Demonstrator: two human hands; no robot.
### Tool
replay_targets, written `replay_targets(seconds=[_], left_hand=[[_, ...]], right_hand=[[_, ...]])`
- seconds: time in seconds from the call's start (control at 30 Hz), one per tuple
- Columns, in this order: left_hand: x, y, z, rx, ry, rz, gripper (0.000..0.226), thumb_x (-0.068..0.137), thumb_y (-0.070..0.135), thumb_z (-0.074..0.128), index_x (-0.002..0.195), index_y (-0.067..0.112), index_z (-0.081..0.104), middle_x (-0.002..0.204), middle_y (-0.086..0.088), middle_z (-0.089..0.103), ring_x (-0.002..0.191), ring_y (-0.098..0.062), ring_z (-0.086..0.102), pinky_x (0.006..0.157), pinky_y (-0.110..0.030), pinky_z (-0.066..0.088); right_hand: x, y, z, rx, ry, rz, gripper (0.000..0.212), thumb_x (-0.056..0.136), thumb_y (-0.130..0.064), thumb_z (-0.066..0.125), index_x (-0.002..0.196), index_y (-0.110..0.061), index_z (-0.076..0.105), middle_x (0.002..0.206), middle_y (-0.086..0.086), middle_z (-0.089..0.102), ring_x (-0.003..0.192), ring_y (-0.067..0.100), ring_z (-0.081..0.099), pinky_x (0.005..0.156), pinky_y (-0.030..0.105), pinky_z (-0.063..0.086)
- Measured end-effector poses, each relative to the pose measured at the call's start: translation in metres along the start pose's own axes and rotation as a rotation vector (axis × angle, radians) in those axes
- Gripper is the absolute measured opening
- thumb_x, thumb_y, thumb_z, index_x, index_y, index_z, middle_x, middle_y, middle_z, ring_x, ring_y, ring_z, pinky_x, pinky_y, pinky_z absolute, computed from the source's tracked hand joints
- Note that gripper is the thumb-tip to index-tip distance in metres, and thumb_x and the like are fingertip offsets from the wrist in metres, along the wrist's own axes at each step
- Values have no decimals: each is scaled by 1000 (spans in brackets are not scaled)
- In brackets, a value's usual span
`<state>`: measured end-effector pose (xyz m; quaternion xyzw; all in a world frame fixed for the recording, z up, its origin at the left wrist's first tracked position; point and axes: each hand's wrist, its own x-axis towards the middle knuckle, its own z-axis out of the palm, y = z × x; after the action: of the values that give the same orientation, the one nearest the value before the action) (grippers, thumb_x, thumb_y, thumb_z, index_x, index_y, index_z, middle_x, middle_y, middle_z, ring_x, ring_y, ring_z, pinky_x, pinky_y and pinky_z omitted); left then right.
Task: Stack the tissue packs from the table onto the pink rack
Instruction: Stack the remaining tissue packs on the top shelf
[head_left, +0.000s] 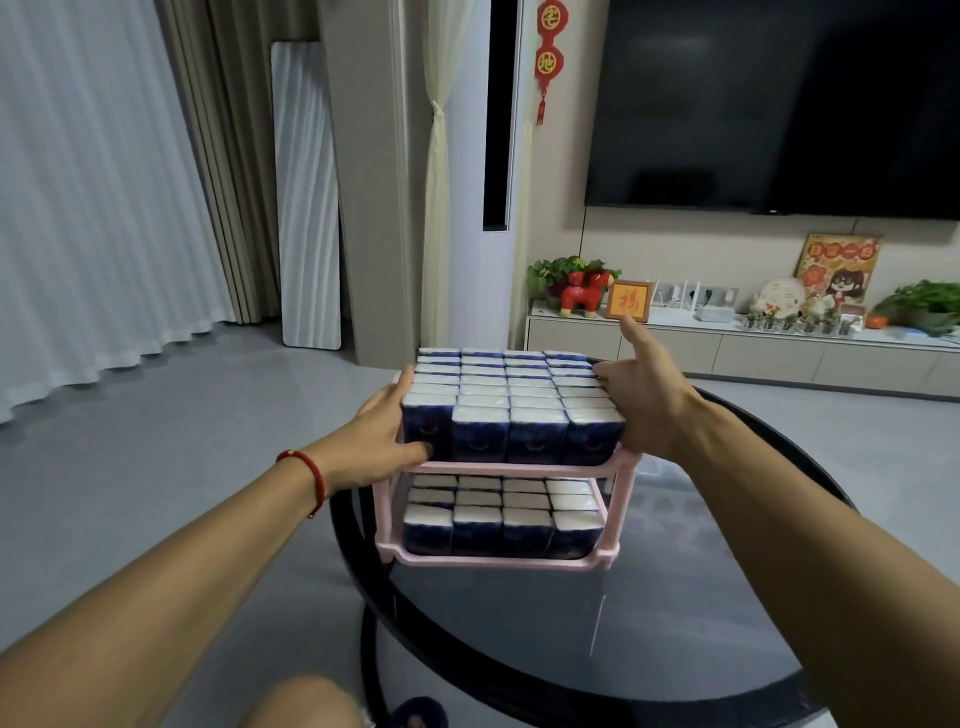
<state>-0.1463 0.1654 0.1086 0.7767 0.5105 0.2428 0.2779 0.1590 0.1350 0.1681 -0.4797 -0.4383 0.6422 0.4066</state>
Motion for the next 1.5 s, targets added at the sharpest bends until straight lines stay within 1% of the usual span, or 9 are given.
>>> replay_targets(seconds=[0.23,0.37,0.6,0.7,0.83,0.93,1.03,1.2,1.5], left_hand=[[-2,3,0,-21,4,-11,118,83,28,73,160,38,-15,170,6,11,154,-22,23,124,-49,28],[-2,3,1,-47,6,-7,112,90,14,72,160,37,-13,168,3,16,151,-22,28,123,-44,31],[-4,4,-1,-206,-38,-13,109,88,6,75,162,34,1,156,8,35,135,-12,45,91,-9,46],[-12,6,-6,-285,-38,-32,116,83,4,77,163,30,-3,164,12,26,146,-9,33,105,-18,42],[-44,22,3,-26,476,14,87,88,6,71,160,24,26,160,0,36,146,-21,36,120,-46,34],[-82,52,41,156,974,331,38,85,-10,57,120,3,62,117,-13,61,111,-28,56,96,-46,51],[-101,85,120,135,698,659,29,73,-12,59,95,4,68,101,-5,61,100,-18,54,93,-30,47],[-61,81,244,215,-93,689,45,87,9,57,131,21,56,151,-4,40,136,-22,43,111,-40,42],[-18,78,292,262,-91,348,60,91,38,30,145,20,47,159,-3,33,148,-21,31,120,-35,32]], right_hand=[[2,-1,0,-32,-32,-2,94,92,-82,21,127,-3,60,128,21,69,120,38,66,98,48,51],[12,-4,2,-68,97,-13,80,96,-77,18,103,-9,61,88,10,80,87,25,76,73,37,55],[11,-2,-8,50,133,-105,87,100,-69,24,155,-2,32,152,12,48,135,28,52,115,46,35],[7,4,-31,146,241,-297,80,102,-61,34,157,-3,31,159,15,41,144,29,43,123,44,29],[-10,34,-77,32,475,-337,45,106,-38,44,132,-5,59,128,16,66,113,33,67,92,44,56],[-11,79,-116,-259,636,-179,27,105,-19,51,122,-2,63,117,22,68,97,34,70,76,39,60],[2,124,-143,-575,646,-56,28,101,-15,57,127,-5,61,119,18,65,98,30,67,86,44,60],[45,160,-155,-762,672,-79,57,93,-22,67,148,-20,48,147,13,53,126,29,57,107,50,50],[150,142,-193,-1133,652,-41,79,98,-44,54,162,-38,7,172,-1,-1,151,42,18,119,52,26]])
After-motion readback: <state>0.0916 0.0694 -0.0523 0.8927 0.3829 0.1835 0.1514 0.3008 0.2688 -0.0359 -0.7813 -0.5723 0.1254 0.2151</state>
